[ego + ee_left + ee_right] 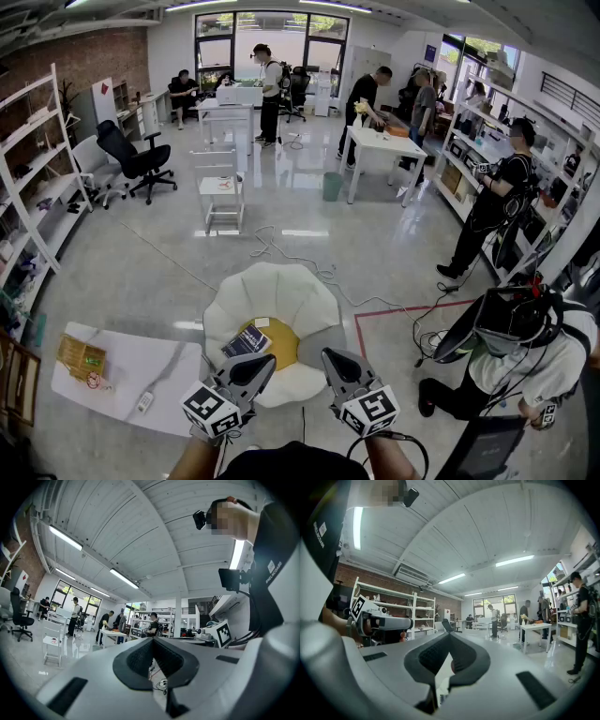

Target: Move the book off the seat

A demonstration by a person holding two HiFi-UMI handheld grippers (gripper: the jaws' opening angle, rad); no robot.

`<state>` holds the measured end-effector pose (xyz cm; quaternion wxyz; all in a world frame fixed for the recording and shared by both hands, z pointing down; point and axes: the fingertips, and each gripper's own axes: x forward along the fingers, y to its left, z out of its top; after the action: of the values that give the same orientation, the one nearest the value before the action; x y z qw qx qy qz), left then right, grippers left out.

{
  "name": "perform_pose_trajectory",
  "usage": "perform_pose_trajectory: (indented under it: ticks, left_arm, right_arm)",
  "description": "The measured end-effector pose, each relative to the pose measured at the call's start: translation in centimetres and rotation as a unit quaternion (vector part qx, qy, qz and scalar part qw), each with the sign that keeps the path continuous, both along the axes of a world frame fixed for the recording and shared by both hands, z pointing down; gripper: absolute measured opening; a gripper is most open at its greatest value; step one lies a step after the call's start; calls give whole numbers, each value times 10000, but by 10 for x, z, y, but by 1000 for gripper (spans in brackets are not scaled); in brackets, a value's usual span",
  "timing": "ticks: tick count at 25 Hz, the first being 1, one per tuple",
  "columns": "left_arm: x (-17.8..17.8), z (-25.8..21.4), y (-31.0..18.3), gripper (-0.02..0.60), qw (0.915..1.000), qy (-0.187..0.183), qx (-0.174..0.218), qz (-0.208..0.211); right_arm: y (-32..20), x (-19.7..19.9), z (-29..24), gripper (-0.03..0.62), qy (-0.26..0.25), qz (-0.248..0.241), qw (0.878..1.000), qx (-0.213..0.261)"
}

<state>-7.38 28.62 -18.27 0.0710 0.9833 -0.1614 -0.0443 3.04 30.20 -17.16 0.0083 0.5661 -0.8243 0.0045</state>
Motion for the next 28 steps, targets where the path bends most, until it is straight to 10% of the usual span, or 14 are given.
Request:
perform_pose_trajectory:
  ticks: [28]
  left_arm:
    - [46, 49, 8, 5, 9965, -243, -350, -721]
  right_arm:
    - [5, 55, 60, 17, -209, -379, 9990, -107]
